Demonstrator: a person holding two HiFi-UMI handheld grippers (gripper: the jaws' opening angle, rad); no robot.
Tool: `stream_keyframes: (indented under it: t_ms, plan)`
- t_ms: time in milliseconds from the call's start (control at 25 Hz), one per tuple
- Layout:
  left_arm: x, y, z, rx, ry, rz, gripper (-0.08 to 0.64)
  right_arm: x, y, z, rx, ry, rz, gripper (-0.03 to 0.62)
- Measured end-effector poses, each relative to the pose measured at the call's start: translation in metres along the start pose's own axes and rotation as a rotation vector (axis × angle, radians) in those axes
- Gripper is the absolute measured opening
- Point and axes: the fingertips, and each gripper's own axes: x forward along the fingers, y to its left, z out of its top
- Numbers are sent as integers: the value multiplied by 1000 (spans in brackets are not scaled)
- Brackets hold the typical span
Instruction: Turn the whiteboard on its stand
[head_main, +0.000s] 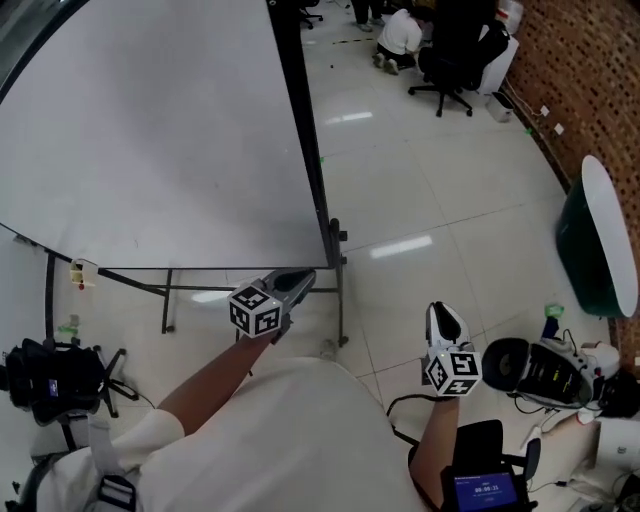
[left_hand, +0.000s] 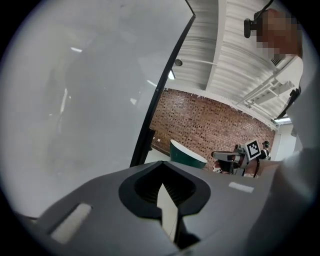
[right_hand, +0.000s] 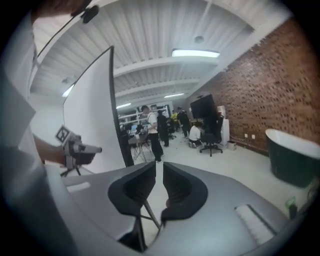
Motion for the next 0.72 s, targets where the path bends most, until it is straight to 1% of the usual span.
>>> stream_keyframes:
  t_ms: [40, 80, 160, 200, 320, 360, 400, 440, 480, 520, 560, 640, 680, 720]
  plan:
    - [1, 2, 0, 2, 3, 6, 20, 9, 6, 5, -30, 8, 26, 52]
    - [0, 6, -1, 0, 5, 17, 19, 17, 14, 16, -14, -9, 65, 52]
    - [-7, 15, 0, -21, -10, 43, 20, 28, 30, 49, 62, -83, 143, 52]
    - [-11, 20, 3, -32, -24, 59, 20, 32, 36, 65, 63, -112, 165, 54]
    - [-27, 33, 12, -65, -69, 126, 20, 45, 39, 96, -17, -129, 189, 60]
    - [-31, 35, 14, -80, -81, 147, 20, 48, 36, 104, -13, -129, 203, 60]
    - [-33, 35, 15, -93, -88, 166, 20, 47, 34, 115, 24, -139, 226, 60]
    - [-33, 35, 15, -103, -90, 180, 20, 43, 33, 130, 84, -161, 257, 60]
    - [-32, 34, 16, -110, -92, 189, 20, 37, 34, 148, 144, -195, 291, 60]
    - [-31, 34, 17, -114, -96, 194, 20, 31, 38, 165, 178, -230, 319, 60]
    - [-32, 36, 19, -114, -103, 197, 20, 28, 42, 179, 174, -255, 333, 60]
    - [-34, 40, 22, -109, -114, 209, 20, 35, 49, 192, 138, -260, 345, 60]
    - [-35, 39, 22, -108, -115, 218, 20, 40, 49, 191, 154, -239, 354, 60]
    - [-35, 36, 22, -105, -114, 225, 20, 47, 45, 186, 181, -197, 356, 60]
